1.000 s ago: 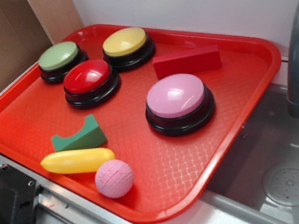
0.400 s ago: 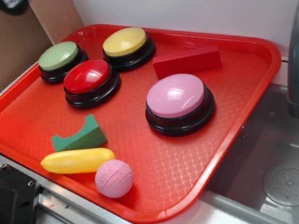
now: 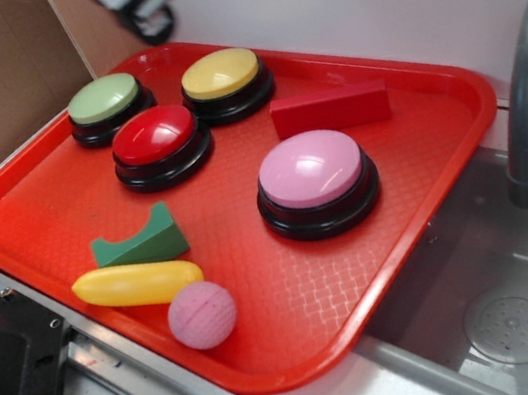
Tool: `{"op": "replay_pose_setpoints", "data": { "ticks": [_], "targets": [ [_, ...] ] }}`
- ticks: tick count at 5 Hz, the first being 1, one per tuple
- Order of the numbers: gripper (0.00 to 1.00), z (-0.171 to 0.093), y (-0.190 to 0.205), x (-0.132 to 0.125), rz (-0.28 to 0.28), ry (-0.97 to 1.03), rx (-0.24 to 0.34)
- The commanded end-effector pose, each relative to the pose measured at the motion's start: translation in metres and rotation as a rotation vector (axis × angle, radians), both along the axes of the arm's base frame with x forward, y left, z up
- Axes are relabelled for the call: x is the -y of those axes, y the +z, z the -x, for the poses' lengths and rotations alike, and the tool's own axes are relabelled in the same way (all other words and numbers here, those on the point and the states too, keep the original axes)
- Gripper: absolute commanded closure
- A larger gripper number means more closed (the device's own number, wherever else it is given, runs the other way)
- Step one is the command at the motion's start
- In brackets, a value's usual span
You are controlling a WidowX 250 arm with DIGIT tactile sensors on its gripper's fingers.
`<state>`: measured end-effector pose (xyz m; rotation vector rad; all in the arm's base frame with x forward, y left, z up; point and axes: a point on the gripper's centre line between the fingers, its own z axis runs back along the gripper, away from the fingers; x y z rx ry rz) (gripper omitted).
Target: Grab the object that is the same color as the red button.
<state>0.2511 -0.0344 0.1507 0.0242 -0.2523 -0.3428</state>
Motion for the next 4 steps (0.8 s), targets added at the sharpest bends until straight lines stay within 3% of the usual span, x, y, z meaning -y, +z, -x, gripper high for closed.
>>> {"op": "replay_pose_setpoints", "data": {
  "ticks": [1,2,3,4],
  "targets": [
    [0.00,-0.056,-0.040,0.031,0.031,-0.182,0.067],
    [0.00,-0.073,-0.064,0.039,0.036,-0.208,0.039],
    [0.00,-0.084,-0.079,0.042,0.109,-0.243,0.040],
    [0.00,-0.094,-0.094,0.046,0.102,-0.230,0.009]
  ]
}}
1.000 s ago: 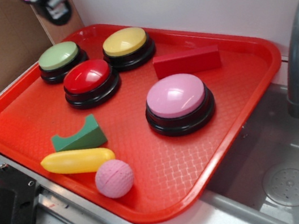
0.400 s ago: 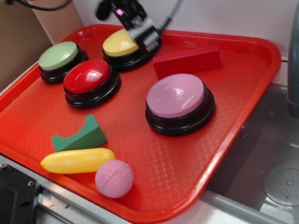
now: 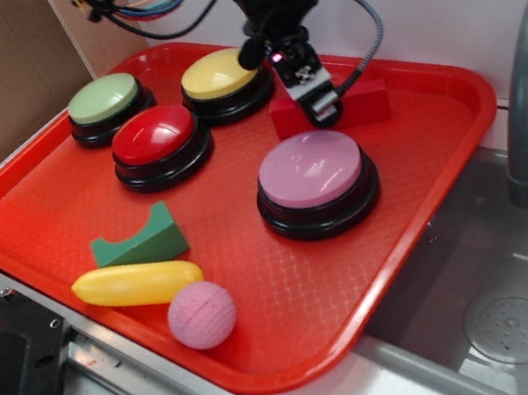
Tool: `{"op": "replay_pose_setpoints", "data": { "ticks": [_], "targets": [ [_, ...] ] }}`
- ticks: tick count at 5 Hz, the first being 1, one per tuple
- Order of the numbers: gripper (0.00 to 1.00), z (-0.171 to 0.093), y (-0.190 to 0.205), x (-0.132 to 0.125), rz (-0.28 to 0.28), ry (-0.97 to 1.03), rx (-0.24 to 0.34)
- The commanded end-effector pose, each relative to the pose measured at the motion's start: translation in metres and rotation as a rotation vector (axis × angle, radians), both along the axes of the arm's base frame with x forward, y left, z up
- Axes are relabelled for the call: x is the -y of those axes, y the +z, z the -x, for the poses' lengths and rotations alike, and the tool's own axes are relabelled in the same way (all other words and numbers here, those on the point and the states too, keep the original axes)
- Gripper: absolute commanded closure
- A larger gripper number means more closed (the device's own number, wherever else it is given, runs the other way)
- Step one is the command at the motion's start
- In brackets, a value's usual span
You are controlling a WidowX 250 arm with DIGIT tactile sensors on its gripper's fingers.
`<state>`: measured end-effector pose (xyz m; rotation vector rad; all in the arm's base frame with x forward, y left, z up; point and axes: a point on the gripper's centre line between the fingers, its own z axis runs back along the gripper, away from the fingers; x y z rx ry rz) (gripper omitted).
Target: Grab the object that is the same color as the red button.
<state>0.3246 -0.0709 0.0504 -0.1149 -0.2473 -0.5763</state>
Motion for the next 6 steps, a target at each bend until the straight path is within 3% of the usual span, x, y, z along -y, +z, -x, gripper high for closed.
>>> {"op": "replay_pose_setpoints", "data": {
  "ticks": [1,2,4,5,6],
  "targets": [
    [0.00,-0.026,-0.001,0.011,-0.049,0.040,0.008],
    [1.00,-0.028,-0.003,0.012,-0.056,0.055,-0.004],
    [1.00,-0.025,0.007,0.011,-0.127,0.078,-0.020],
    [1.00,-0.022,0.018,0.008,-0.123,0.108,-0.022],
    [1.00,-0.014,0.036,0.004,-0.158,0.127,-0.061]
  ]
}}
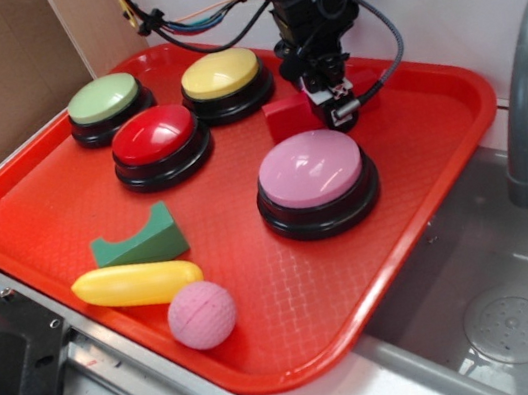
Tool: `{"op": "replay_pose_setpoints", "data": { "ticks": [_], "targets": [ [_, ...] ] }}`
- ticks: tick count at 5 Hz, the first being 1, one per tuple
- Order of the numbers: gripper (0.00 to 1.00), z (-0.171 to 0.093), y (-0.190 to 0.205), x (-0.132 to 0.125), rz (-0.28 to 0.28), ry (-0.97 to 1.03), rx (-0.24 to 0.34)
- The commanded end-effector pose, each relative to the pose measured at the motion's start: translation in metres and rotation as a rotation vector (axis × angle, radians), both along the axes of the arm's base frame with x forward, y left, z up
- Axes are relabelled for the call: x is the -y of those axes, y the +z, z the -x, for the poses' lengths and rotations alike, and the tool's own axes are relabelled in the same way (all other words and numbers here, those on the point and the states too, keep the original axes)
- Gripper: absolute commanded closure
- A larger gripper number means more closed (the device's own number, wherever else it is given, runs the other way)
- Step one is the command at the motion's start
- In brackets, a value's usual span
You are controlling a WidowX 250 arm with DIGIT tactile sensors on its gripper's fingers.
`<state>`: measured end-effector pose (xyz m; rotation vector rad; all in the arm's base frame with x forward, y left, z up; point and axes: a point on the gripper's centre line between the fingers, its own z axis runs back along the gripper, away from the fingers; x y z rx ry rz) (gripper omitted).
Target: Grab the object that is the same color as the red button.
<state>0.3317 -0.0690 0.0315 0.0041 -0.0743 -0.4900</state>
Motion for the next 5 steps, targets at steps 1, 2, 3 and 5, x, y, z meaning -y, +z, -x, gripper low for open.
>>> {"op": "replay_pose_setpoints", "data": {
  "ticks": [1,2,3,5],
  "targets": [
    [1.00,0.011,0.084,-0.005,-0.002,0.166,0.088],
    [1.00,0.034,0.100,-0.024,-0.061,0.281,0.049],
    [1.00,0.068,0.104,-0.042,-0.032,0.412,0.008],
    [1.00,0.096,0.107,-0.050,0.014,0.587,0.006]
  ]
}}
